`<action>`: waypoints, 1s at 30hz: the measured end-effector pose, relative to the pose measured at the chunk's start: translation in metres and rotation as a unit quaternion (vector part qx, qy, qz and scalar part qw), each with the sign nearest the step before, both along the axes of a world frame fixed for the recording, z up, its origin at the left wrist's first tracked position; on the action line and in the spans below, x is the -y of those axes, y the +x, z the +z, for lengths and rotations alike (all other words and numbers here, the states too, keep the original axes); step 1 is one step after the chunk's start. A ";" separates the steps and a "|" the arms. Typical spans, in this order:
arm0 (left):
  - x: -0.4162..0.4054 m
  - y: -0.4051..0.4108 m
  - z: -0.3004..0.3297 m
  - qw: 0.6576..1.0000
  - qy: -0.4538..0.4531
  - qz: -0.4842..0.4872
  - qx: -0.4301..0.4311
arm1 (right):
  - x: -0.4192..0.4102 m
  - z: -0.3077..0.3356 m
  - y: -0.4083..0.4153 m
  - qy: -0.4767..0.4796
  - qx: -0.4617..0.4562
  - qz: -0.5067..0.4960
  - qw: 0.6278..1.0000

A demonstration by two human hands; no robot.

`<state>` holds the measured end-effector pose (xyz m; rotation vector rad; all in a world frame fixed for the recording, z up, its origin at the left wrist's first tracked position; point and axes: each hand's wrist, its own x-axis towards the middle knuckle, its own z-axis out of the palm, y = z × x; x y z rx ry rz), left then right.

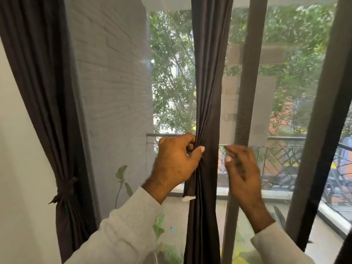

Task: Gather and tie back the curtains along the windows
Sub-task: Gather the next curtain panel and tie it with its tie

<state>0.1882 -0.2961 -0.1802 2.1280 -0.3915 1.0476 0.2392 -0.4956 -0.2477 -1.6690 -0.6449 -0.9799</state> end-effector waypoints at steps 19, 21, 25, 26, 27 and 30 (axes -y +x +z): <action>0.004 -0.001 0.003 0.984 0.096 0.143 0.051 | -0.028 0.002 -0.008 -0.038 0.043 -0.056 0.997; 0.006 0.000 0.006 0.986 0.091 0.131 0.048 | -0.039 -0.001 -0.012 -0.073 0.080 -0.048 0.993; 0.003 0.005 0.006 0.994 0.066 0.070 0.041 | -0.045 -0.006 -0.010 -0.089 0.081 0.011 0.993; 0.000 0.007 0.005 0.996 0.062 0.058 0.039 | -0.044 -0.007 -0.008 -0.102 0.076 0.035 0.991; -0.003 0.009 0.003 0.996 0.059 0.050 0.036 | -0.042 -0.009 -0.006 -0.114 0.073 0.059 0.989; -0.013 0.015 -0.002 0.999 0.024 0.024 0.005 | -0.033 -0.013 0.006 -0.090 0.049 0.105 0.989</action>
